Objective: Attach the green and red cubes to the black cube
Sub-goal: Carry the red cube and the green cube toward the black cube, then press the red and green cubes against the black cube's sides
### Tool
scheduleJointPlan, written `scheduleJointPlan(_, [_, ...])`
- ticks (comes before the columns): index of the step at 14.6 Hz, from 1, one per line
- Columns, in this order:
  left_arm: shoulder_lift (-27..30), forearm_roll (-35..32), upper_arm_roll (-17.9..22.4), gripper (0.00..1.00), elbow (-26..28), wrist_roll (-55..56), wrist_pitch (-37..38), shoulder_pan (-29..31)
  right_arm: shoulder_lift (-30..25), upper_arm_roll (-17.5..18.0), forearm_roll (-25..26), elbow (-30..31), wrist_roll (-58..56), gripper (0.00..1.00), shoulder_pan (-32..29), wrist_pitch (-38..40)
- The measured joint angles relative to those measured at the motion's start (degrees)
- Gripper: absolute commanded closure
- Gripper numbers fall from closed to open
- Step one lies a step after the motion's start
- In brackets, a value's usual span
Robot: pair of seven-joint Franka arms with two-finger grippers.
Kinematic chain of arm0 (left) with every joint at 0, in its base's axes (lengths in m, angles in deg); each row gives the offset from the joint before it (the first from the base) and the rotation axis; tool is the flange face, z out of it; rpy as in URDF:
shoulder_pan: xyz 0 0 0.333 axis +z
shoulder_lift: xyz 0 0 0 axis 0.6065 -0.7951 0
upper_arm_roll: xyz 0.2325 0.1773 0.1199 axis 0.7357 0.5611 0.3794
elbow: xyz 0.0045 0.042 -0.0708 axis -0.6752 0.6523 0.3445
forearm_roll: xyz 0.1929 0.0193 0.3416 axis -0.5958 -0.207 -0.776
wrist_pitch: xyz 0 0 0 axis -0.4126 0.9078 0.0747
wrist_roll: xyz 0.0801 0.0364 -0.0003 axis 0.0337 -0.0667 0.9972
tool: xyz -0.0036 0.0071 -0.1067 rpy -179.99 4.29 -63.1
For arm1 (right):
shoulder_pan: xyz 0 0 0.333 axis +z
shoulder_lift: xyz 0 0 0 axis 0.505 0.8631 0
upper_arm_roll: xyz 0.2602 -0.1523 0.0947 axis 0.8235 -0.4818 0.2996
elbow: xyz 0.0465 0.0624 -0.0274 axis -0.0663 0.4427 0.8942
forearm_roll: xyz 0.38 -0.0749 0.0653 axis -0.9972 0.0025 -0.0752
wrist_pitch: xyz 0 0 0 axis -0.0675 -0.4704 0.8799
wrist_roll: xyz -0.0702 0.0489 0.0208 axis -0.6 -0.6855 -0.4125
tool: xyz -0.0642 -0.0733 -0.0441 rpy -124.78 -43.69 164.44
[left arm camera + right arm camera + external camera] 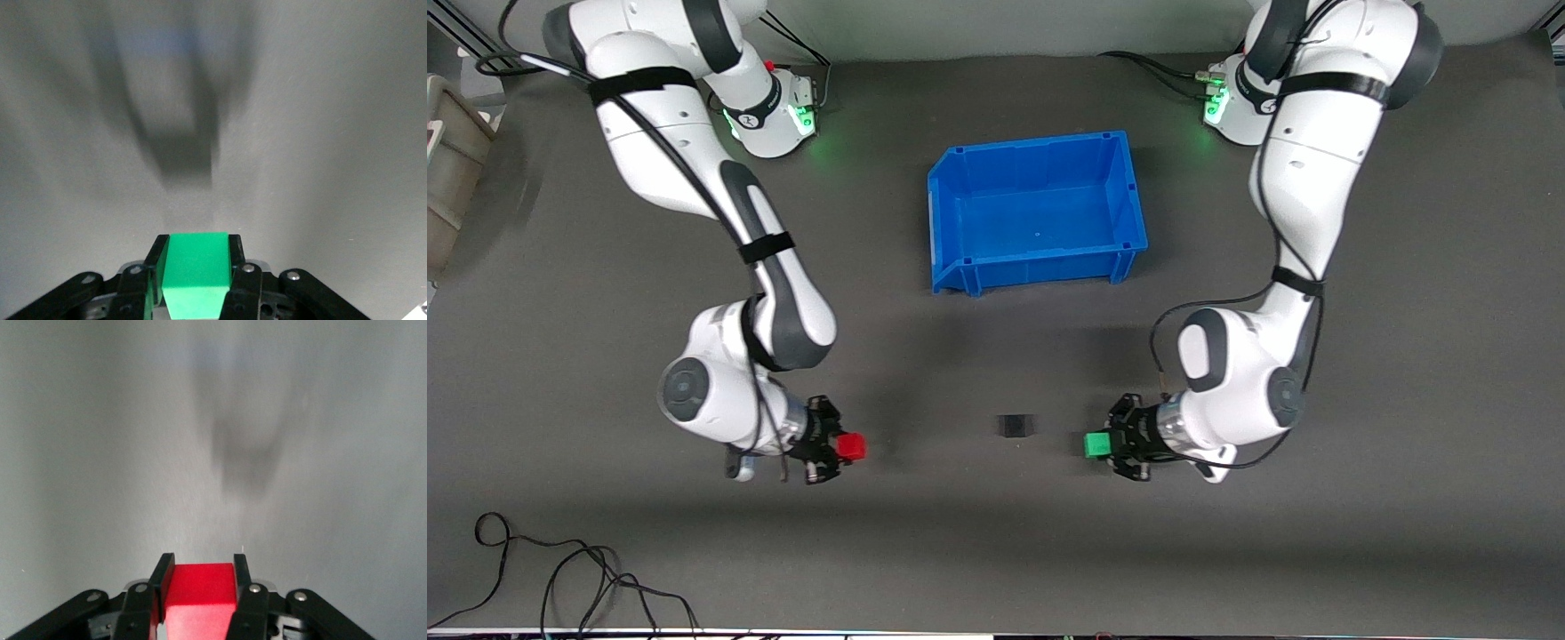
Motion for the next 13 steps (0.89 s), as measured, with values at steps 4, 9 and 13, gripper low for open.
scheduleJointPlan(4, [-1.80, -0.46, 0.06, 1.00, -0.09, 2.12, -3.02, -3.53, 5.69, -0.02, 0.00, -6.27, 9.67, 1.00, 4.32, -0.19])
scheduleJointPlan(9, [-2.49, -1.75, 0.11, 1.00, -0.10, 5.45, -5.45, -5.52, 7.94, -0.05, 0.00, -9.23, 15.88, 1.00, 6.78, -0.41])
scheduleJointPlan(13, [-3.25, -1.79, 0.12, 1.00, -0.12, 6.48, -7.17, -6.73, 7.95, -0.13, 0.00, -9.61, 20.83, 1.00, 9.13, -0.41])
